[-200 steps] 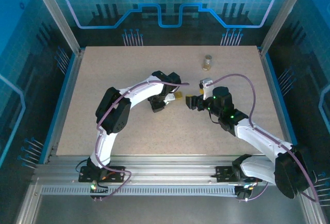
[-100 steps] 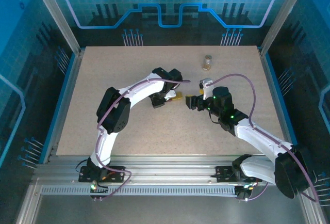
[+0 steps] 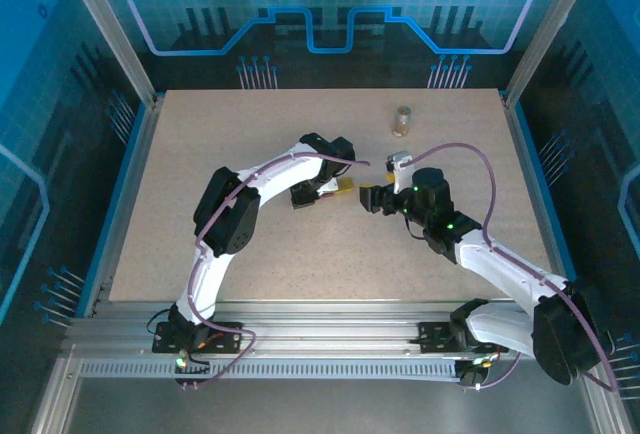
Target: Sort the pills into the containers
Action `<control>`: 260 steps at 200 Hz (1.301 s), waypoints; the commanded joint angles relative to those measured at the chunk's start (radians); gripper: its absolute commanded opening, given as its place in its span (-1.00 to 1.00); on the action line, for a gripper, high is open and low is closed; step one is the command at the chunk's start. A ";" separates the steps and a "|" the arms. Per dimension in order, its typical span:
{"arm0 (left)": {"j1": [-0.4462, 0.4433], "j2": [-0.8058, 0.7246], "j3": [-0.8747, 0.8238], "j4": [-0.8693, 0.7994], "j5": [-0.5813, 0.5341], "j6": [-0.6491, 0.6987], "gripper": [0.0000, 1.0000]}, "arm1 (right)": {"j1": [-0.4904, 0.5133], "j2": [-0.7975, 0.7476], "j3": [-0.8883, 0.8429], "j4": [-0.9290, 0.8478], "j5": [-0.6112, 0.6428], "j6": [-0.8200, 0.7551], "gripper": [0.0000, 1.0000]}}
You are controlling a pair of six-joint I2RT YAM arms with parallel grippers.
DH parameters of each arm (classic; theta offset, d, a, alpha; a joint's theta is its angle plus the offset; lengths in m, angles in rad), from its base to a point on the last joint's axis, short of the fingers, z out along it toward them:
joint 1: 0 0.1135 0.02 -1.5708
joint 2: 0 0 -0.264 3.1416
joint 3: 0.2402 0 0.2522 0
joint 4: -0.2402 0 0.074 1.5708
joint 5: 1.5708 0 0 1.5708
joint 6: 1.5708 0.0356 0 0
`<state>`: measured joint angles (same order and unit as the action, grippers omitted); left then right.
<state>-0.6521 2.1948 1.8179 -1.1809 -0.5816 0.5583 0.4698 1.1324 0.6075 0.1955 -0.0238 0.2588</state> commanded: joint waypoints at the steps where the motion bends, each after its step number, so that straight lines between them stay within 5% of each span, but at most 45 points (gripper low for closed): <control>1: -0.011 0.002 -0.001 -0.029 -0.058 0.056 -1.00 | -0.014 0.007 0.002 0.017 -0.014 0.012 0.57; 110: -0.010 -0.011 0.025 -0.008 0.047 -0.035 -0.99 | -0.014 0.025 0.007 0.016 -0.025 0.017 0.57; 165: 0.036 -0.160 -0.136 0.141 0.164 -0.100 -1.00 | -0.014 0.029 0.006 0.017 -0.016 0.017 0.58; 220: 0.056 -0.400 -0.425 0.501 0.322 -0.179 -1.00 | -0.020 -0.018 -0.046 0.105 -0.013 0.020 0.58; 260: 0.063 -0.726 -0.829 1.049 0.500 -0.276 -1.00 | -0.023 -0.048 -0.083 0.161 0.002 0.008 0.57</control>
<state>-0.5945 1.6527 1.1786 -0.5407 -0.2413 0.3668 0.4633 1.1080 0.5415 0.2790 -0.0341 0.2695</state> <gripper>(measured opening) 0.518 0.788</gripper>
